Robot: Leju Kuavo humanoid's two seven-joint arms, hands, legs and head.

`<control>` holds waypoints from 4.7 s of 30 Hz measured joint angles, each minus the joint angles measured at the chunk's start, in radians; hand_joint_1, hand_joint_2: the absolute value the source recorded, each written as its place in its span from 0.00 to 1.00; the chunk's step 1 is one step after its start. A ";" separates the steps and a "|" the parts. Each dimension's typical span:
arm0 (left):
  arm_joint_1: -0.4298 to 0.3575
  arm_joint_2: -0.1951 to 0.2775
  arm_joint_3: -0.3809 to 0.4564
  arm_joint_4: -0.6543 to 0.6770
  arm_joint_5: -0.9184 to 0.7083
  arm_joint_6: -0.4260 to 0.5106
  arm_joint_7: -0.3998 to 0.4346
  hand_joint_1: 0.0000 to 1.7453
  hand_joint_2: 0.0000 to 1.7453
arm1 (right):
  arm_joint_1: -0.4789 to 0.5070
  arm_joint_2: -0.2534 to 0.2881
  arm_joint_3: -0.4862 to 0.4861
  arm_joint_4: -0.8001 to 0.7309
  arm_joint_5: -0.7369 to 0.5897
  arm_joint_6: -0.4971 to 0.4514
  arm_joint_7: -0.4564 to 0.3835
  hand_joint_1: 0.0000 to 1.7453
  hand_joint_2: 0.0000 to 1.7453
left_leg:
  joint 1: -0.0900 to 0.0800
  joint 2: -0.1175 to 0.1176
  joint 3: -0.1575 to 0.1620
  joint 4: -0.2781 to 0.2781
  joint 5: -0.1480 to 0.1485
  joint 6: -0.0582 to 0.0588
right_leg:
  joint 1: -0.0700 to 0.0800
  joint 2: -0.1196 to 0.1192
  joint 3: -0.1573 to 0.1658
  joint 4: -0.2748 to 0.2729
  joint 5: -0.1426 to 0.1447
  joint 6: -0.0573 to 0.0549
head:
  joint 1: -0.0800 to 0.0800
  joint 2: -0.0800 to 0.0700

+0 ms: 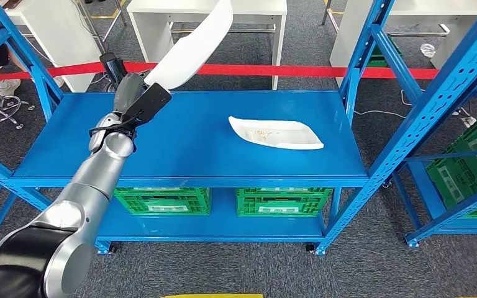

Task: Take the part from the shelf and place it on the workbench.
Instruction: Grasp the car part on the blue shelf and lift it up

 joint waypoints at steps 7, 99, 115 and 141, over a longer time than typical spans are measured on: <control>0.040 0.017 -0.046 -0.111 0.176 -0.129 -0.015 0.73 1.00 | 0.000 0.000 -0.007 0.000 -0.011 -0.004 0.002 0.00 1.00 | 0.000 0.000 0.000 0.000 0.000 0.000 | 0.000 0.000 0.000 0.000 0.000 0.000 | 0.000 0.000; 0.056 0.115 -0.222 0.296 -0.269 -0.023 0.316 0.73 1.00 | 0.000 0.000 -0.009 0.000 0.002 -0.003 0.015 0.00 1.00 | 0.000 0.000 0.000 -0.001 0.000 0.000 | 0.000 0.000 0.000 0.000 0.000 0.000 | 0.000 0.000; 0.056 0.123 -0.228 0.310 -0.337 -0.005 0.331 0.00 1.00 | 0.000 0.000 -0.009 0.000 0.001 0.002 0.012 0.00 1.00 | 0.000 0.000 0.000 -0.001 0.000 0.000 | 0.000 0.000 0.000 0.000 0.000 0.000 | 0.000 0.000; 0.030 0.137 -0.200 0.274 -0.486 0.043 0.376 0.00 0.00 | 0.000 0.000 -0.009 0.000 0.002 0.005 0.015 0.00 1.00 | 0.000 0.000 0.000 -0.001 0.000 0.000 | 0.000 0.000 0.000 0.000 0.000 0.000 | 0.000 0.000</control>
